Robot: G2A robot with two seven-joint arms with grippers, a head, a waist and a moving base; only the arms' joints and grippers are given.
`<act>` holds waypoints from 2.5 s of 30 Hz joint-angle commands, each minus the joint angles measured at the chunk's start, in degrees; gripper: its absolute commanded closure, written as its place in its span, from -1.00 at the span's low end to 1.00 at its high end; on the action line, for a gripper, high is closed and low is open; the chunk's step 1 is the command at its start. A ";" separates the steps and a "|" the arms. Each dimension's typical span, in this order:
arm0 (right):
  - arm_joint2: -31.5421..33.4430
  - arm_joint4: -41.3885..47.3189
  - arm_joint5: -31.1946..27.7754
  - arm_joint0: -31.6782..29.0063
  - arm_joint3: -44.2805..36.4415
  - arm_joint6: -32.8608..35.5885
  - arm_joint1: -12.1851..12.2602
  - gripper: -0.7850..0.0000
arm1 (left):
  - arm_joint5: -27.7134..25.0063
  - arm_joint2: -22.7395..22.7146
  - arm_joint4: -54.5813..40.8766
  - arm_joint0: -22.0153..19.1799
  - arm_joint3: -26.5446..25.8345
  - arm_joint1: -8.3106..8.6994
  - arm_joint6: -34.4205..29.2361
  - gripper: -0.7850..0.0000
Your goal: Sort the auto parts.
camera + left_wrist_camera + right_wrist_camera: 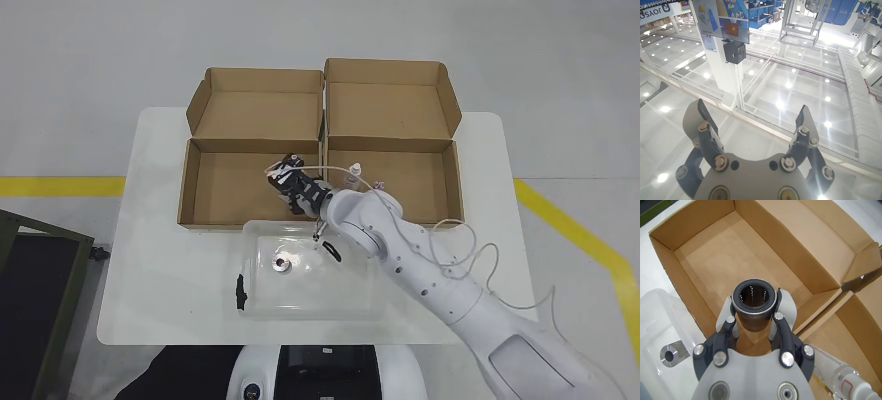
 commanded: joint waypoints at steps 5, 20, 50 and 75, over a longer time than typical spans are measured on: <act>0.19 0.12 -0.14 -0.06 1.20 1.38 -0.62 0.44 | 0.00 0.00 0.00 0.00 0.00 0.00 0.00 -1.00; 3.26 -2.05 -1.98 -2.79 -2.42 2.80 -0.46 -0.89 | 0.00 0.00 0.00 0.00 0.00 0.00 0.00 -1.00; 10.00 -14.89 -21.96 -24.95 -35.72 2.33 5.13 -1.00 | 0.00 0.00 0.00 0.00 0.00 0.00 0.00 -1.00; 5.32 -22.33 -22.40 -23.91 -23.42 -2.58 4.49 -1.00 | 0.00 0.00 0.00 0.00 0.00 0.00 0.00 -1.00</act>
